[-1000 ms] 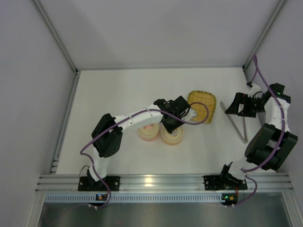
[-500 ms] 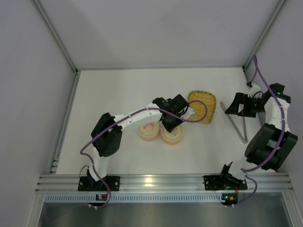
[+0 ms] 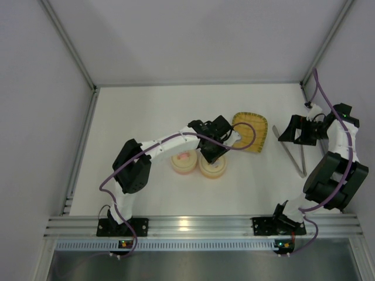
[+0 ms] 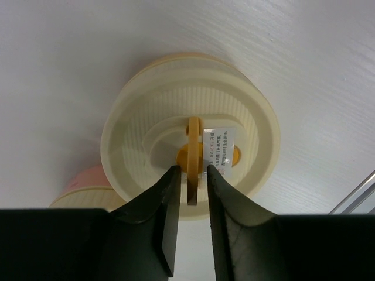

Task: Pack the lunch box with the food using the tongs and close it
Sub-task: Close the box lid on the packing box.

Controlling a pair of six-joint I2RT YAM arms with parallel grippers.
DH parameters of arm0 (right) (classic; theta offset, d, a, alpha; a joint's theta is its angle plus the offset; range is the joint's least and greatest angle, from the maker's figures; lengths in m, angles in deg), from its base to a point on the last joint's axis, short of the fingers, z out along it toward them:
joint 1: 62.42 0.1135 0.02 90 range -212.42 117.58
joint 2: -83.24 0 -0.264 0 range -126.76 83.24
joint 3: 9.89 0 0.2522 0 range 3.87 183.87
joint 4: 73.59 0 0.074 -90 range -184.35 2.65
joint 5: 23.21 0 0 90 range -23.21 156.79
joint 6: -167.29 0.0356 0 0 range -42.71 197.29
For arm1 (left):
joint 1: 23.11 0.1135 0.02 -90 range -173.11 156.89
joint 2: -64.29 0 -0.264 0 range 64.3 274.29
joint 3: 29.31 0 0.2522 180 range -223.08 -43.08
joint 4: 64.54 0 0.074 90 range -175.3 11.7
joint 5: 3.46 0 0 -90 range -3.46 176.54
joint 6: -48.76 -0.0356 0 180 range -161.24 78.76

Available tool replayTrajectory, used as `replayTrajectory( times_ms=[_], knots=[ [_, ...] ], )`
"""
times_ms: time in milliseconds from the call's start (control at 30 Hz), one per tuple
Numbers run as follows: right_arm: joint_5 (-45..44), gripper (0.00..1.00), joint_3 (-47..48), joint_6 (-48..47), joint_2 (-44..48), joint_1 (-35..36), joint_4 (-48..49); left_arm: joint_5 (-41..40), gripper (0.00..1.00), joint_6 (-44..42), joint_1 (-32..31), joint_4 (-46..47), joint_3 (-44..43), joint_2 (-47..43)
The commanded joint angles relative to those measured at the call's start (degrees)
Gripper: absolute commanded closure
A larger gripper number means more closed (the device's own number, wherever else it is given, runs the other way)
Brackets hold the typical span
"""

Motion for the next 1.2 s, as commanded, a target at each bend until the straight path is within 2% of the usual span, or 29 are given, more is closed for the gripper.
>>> replayTrajectory(
  times_ms=[0,133,267,933,1167],
  knots=[
    [1.5,0.01,0.1,-1.6,0.0,-0.6,-0.8,1.0,0.68,0.6,1.3,3.1,1.7,1.1],
    [1.5,0.01,0.0,-1.6,-0.1,-0.6,-0.8,1.9,0.53,0.8,1.7,4.4,3.0,0.9],
    [1.6,0.01,-0.3,-1.6,-0.2,-0.6,-0.7,1.8,0.48,0.7,1.7,5.2,4.6,1.2],
    [1.2,0.01,1.0,-2.2,-0.2,-0.6,-1.5,2.5,0.47,1.5,1.6,8.6,11.8,3.1],
    [1.4,0.01,1.5,-2.5,0.1,-0.5,-2.1,-0.7,0.47,0.2,1.7,7.4,8.7,1.5]
  ],
)
